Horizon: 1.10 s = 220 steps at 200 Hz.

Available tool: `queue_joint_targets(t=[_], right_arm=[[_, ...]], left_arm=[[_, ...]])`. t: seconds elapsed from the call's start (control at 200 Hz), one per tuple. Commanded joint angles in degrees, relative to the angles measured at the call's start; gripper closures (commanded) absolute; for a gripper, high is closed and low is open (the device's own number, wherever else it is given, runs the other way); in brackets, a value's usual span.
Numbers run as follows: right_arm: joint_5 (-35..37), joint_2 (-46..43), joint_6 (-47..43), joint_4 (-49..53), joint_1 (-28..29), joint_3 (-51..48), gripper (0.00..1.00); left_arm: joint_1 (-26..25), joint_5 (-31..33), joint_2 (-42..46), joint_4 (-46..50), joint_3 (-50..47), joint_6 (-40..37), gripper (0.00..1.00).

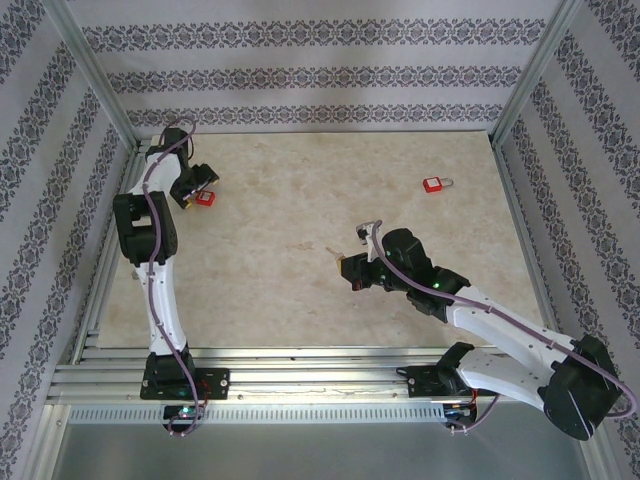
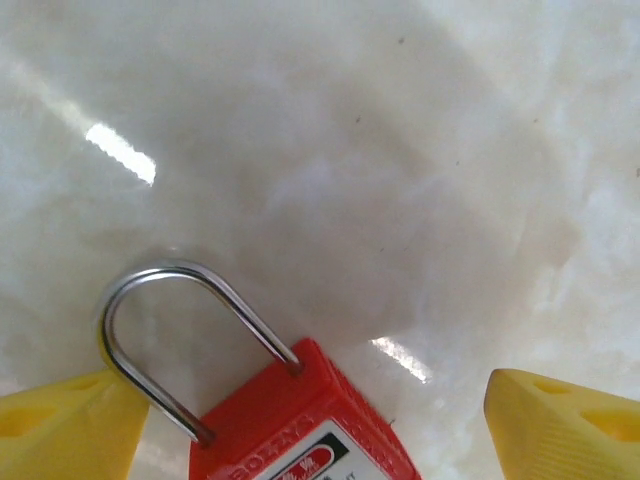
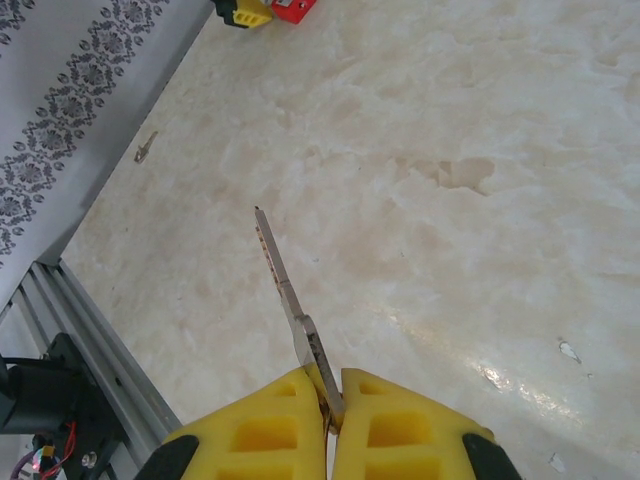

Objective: Unlock with the key

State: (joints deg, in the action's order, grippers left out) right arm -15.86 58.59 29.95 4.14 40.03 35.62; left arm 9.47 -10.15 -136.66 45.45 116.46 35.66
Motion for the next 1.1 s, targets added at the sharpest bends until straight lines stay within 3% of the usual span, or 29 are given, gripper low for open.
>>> queue_joint_targets(t=[0.0, 0.345, 0.585, 1.094], right_arm=[[0.13, 0.6, -1.21, -0.4, 0.53, 0.23, 1.0], [-0.03, 1.46, -1.74, -0.62, 0.23, 0.42, 1.0], [-0.06, 0.94, -2.09, -0.28, 0.18, 0.07, 1.0], [0.3, -1.77, -1.44, -0.35, -0.13, -2.83, 1.0]], left_arm=[[-0.29, 1.46, -1.96, 2.01, 3.22, -4.38, 0.14], [-3.02, 5.46, -6.01, 12.11, 10.95, -13.24, 0.26], [-5.09, 9.45, -6.03, 15.9, 12.23, -17.07, 0.3], [-4.59, 11.17, -6.78, 13.21, 11.94, -12.39, 0.32]])
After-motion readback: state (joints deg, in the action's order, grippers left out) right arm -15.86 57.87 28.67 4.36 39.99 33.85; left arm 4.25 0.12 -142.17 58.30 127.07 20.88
